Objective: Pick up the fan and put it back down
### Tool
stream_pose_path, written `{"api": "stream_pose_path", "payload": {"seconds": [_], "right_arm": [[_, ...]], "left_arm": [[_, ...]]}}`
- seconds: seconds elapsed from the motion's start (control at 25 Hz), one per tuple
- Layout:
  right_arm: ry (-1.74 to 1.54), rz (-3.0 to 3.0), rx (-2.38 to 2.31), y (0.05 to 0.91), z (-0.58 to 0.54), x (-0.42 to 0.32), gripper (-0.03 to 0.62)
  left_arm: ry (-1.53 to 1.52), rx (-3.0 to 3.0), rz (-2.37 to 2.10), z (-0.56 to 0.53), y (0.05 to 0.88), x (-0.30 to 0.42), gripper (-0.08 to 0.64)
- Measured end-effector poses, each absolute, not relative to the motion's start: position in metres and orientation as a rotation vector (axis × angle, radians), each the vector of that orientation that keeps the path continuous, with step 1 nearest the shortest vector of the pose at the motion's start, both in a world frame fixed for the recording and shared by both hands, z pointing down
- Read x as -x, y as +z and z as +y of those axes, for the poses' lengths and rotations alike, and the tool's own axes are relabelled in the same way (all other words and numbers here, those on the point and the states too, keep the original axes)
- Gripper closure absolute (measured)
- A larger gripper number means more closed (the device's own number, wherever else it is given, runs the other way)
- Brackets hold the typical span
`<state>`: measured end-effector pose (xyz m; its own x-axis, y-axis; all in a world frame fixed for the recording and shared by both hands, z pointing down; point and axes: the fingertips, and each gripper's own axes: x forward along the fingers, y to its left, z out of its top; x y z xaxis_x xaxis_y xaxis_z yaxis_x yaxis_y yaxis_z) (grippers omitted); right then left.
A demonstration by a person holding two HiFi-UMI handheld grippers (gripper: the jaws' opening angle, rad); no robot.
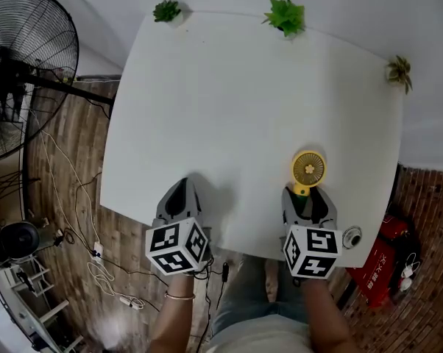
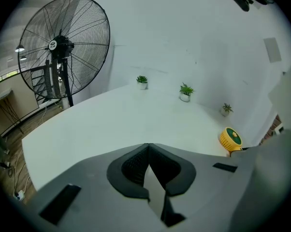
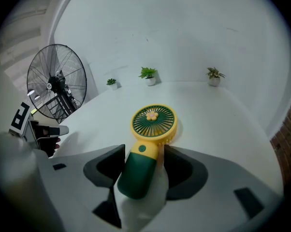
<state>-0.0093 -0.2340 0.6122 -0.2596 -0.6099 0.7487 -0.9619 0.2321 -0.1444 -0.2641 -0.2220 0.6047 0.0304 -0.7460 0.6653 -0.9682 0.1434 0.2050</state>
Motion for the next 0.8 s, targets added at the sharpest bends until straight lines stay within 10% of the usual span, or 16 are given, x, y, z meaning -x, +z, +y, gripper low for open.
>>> {"api": "stream_pose_path", "payload": {"seconds": [0.8], "right_arm": [[0.793,-1.884,-1.474,0.615,-0.2346,-0.0005,0.413]], "left_arm": [[0.427,-1.651,-1.734,-0.2194,0.6121,0.2549,0.554]]}}
